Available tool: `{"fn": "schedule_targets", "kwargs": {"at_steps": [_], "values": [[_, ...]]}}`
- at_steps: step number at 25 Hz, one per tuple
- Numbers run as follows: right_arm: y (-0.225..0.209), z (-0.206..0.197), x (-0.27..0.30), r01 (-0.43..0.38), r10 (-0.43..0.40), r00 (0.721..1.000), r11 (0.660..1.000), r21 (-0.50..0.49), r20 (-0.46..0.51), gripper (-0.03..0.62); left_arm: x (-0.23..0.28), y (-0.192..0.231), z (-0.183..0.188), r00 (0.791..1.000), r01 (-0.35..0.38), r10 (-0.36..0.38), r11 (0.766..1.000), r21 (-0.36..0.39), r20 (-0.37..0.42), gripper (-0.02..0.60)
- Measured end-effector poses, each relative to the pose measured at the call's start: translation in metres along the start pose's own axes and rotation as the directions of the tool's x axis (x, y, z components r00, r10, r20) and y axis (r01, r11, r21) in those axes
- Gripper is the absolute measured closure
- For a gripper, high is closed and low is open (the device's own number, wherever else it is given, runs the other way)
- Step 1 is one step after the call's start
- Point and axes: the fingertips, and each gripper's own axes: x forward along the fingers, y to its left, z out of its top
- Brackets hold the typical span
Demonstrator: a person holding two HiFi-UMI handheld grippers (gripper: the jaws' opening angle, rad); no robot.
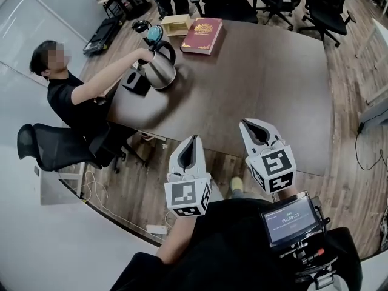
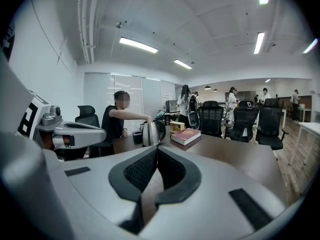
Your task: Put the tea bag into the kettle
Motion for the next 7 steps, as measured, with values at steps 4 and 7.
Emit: {"fn": "schedule_targets", "kwargs": {"at_steps": [4,7], "values": [[-0.005,0.001,-0.012,-0.003,0.003,1.0,1.0,0.003,0.012,0.585,-0.005,-0.013,0.002,1.0,0.001,-0.001,1.0,0.017,-0.005,0.575],[-0.009,-0.001,-0.02,-0.005,0.004,1.0,1.0,0.007,0.017,0.586,-0.008,-0.024,0.0,1.0,0.005,-0.005,1.0,0.024,-0.01,0.575]]}}
